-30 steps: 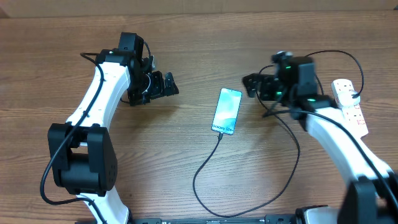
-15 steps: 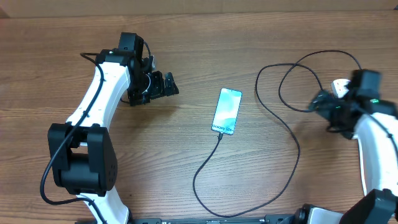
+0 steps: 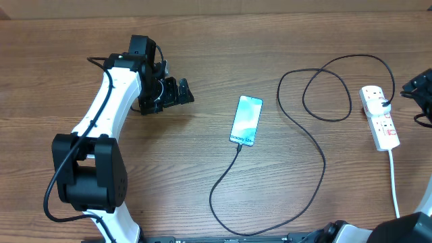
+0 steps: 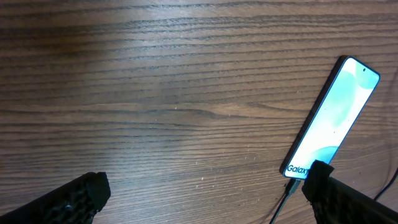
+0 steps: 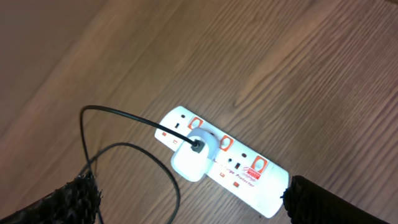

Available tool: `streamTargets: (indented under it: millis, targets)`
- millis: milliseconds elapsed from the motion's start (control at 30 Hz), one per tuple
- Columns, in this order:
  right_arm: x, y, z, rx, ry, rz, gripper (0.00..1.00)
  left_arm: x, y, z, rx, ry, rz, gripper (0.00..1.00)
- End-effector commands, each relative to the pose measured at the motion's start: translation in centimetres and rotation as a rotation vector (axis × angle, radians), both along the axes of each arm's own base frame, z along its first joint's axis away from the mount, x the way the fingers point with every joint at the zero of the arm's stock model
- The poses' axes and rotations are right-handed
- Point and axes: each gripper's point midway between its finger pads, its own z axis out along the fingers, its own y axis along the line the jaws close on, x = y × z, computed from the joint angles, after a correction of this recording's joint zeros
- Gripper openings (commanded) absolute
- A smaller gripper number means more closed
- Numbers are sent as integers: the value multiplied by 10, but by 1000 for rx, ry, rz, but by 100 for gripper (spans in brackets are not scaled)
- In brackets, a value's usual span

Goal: Plug charger to phone and switch on socket

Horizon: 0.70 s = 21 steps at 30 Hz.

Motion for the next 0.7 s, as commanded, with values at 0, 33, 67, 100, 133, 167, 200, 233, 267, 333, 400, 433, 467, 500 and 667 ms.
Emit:
streamTargets:
  millis: [0,33,67,100,133,167,200,233,267,333,400,433,467,500,667]
  targets:
    - [-4,-18,-24,-26,102,-54,95,1,1,3,5,-11,4,100]
    - [-7,-21,-34,-24,140,-66,95,1,1,3,5,-11,4,99]
    - [-9,-23,-42,-21,172,-75,96,1,1,3,5,-11,4,99]
    - [-12,-27,-52,-15,208,-87,97,1,1,3,5,-11,4,100]
    - [-14,-29,-61,-6,238,-94,97,1,1,3,5,-11,4,100]
    - [-16,-31,-69,6,260,-98,98,1,1,3,4,-11,4,100]
    - [-17,-33,-79,19,284,-103,99,1,1,3,5,-11,4,100]
    - [-18,-34,-87,30,304,-104,100,1,1,3,5,-11,4,99]
    - [-19,-36,-94,37,321,-99,100,1,1,3,5,-11,4,100]
    - [-19,-38,-107,46,357,-81,100,1,1,3,5,-11,4,100]
    - [-19,-39,-123,59,394,-63,100,1,1,3,5,-11,4,100]
    - [-19,-39,-129,67,406,-62,100,1,1,3,5,-11,4,100]
    - [-18,-40,-138,74,423,-53,100,1,1,3,5,-11,4,100]
    - [-18,-40,-144,77,437,-41,100,1,1,3,5,-11,4,100]
    - [-17,-41,-171,99,486,-18,100,1,1,3,5,-11,4,100]
